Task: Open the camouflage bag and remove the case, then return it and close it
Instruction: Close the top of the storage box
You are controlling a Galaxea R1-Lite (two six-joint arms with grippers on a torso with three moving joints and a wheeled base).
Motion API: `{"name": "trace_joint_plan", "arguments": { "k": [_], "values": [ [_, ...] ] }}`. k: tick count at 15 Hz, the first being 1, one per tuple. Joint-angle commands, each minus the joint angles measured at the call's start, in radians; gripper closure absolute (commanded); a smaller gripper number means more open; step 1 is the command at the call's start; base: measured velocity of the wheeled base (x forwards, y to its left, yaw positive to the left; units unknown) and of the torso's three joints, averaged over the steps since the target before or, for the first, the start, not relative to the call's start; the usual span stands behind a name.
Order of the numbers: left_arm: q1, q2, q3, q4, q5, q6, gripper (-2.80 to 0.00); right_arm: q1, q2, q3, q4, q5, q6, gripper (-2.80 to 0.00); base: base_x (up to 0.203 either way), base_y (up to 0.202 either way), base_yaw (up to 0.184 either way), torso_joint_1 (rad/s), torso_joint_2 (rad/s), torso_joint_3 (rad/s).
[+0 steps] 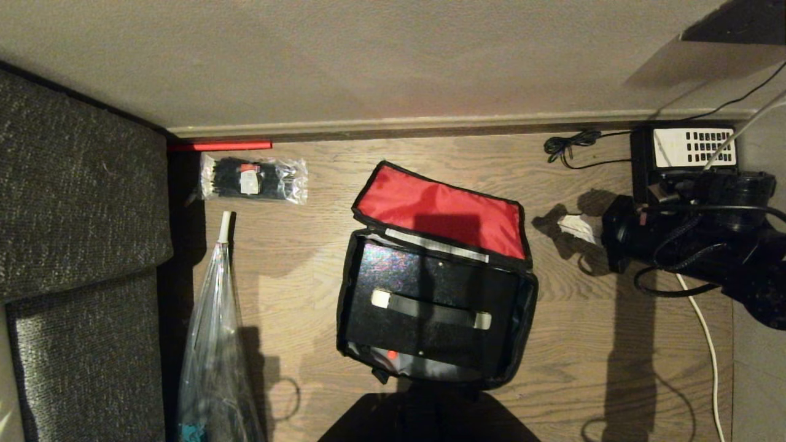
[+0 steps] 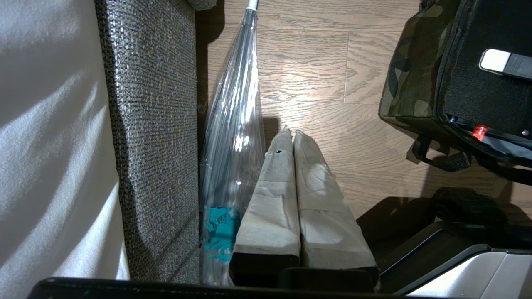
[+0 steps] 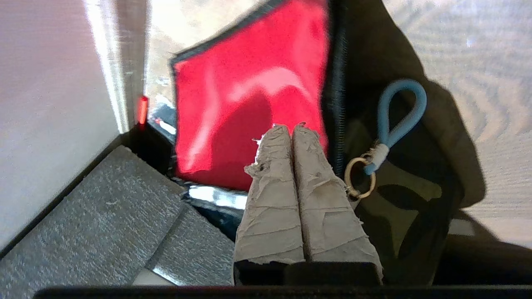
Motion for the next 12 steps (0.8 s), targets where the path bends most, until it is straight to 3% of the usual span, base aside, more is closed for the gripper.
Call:
{"name": "trace_joint_plan", "arguments": {
  "k": [1,5,12],
  "values": [
    [0.0,-0.002,0.003,0.0,0.0,-0.001,0.0,0.015,0.091,0.004,-0.06,-0.003,0.062,-2.8,0.0,0.0,0.0,0.0,0.0,0.0],
    [0.0,-0.002,0.003,0.0,0.0,-0.001,0.0,0.036,0.163,0.005,-0.23,-0.021,0.075,-2.8,0.0,0.0,0.0,0.0,0.0,0.0],
    [0.0,-0.002,0.003,0.0,0.0,-0.001,0.0,0.055,0.238,-0.041,-0.254,-0.017,0.069,-2.8,0.0,0.0,0.0,0.0,0.0,0.0]
  ]
}}
